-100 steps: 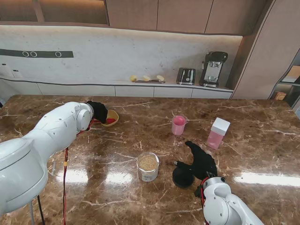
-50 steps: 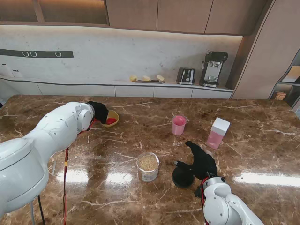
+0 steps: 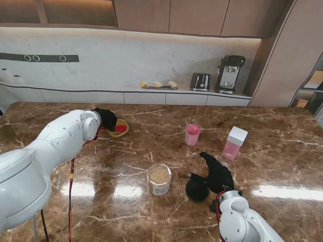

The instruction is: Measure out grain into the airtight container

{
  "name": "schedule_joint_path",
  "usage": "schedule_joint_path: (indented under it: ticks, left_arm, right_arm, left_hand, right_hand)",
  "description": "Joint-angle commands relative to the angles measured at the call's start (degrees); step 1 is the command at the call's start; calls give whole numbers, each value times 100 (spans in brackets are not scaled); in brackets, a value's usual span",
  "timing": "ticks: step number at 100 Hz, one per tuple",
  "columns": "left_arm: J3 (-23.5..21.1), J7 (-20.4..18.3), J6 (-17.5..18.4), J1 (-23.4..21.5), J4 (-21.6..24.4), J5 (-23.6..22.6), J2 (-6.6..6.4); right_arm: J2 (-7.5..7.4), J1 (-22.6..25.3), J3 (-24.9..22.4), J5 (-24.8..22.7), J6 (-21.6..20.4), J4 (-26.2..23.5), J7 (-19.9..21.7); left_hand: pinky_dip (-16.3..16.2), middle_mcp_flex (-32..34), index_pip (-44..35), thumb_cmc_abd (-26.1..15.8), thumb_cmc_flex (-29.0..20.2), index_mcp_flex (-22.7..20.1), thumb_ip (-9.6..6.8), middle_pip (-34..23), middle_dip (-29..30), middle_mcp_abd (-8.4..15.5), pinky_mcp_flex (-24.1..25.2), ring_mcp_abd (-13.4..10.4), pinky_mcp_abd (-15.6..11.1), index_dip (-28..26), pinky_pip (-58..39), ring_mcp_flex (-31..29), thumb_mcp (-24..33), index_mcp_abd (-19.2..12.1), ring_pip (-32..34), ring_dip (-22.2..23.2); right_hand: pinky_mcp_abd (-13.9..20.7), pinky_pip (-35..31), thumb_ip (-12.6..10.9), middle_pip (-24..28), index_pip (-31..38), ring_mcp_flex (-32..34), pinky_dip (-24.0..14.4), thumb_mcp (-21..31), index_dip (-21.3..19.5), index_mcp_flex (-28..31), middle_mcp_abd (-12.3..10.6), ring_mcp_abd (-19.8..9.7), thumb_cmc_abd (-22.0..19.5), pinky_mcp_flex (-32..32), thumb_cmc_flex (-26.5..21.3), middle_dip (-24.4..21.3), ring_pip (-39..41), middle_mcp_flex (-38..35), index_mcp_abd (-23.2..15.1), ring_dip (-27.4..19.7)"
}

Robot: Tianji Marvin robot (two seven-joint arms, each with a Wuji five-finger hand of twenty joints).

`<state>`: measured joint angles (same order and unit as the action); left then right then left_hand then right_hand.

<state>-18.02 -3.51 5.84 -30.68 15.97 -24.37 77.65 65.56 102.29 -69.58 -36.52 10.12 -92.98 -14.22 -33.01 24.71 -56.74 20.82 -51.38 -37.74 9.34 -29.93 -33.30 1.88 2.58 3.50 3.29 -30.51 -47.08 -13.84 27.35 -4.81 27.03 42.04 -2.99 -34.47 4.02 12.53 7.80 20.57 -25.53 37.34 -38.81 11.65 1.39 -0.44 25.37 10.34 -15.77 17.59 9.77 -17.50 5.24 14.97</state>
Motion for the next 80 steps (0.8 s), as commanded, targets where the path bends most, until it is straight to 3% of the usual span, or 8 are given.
schedule_joint_path:
  ticks: [1, 22, 36, 54, 80]
  left_arm:
    - [-22, 29, -46, 3, 132, -49, -103]
    - [-286, -1, -247, -100, 673, -210, -407]
    - [-607, -26, -412, -259, 1227, -435, -689]
    - [-1229, -78, -593, -593, 2053, -841, -1045]
    - [-2366, -162, -669, -1347, 3297, -1445, -1387]
  right_arm:
    - [18, 25, 14, 39, -2, 45, 54]
    - [25, -1, 34, 50, -27, 85, 22]
    - [34, -32, 52, 59, -50, 135, -22]
    - [43, -44, 52, 55, -51, 167, -73]
    - [44, -31, 18, 23, -75, 181, -114]
  left_hand:
    - [9, 238, -66, -332, -369, -72, 58, -149, 41, 108, 55, 90, 19, -144, 80, -136, -129, -344, 15, -55]
    - [-4, 562, -2, -352, -358, -147, 51, -166, 50, 134, 53, 86, -9, -229, 76, -288, -163, -569, 41, -56]
    - [-26, 1060, 232, -440, -379, -98, 42, 73, -292, 123, 52, 74, -9, -792, 87, -448, -301, -916, 29, -72]
    - [-525, 2319, 492, -605, -479, 33, 34, 524, -361, 120, 12, 174, -156, -1611, -377, -1217, -576, -1396, 181, -29]
    - [-632, 3400, 557, -634, -514, 92, 38, 402, -119, 129, -237, 294, -23, -1949, -590, -2376, -661, -1559, 533, 104]
  right_hand:
    - [-13, -110, -224, -13, -79, -36, -162, -128, -13, 87, -6, -1, -91, 3, -6, 60, 18, 137, -157, 96]
    - [-14, -108, -226, -13, -83, -36, -166, -130, -14, 85, -4, -2, -104, 5, -9, 60, 15, 137, -155, 95]
    - [-11, -104, -227, -14, -85, -36, -167, -134, -14, 85, 0, 3, -106, 1, -7, 59, 14, 139, -162, 96]
    - [-17, -100, -227, -13, -86, -34, -168, -138, -15, 86, -9, -1, -107, -2, -11, 60, 15, 136, -159, 96]
    - [-15, -98, -227, -7, -86, -24, -170, -142, -16, 92, -9, 4, -137, -1, -5, 62, 17, 104, -158, 98]
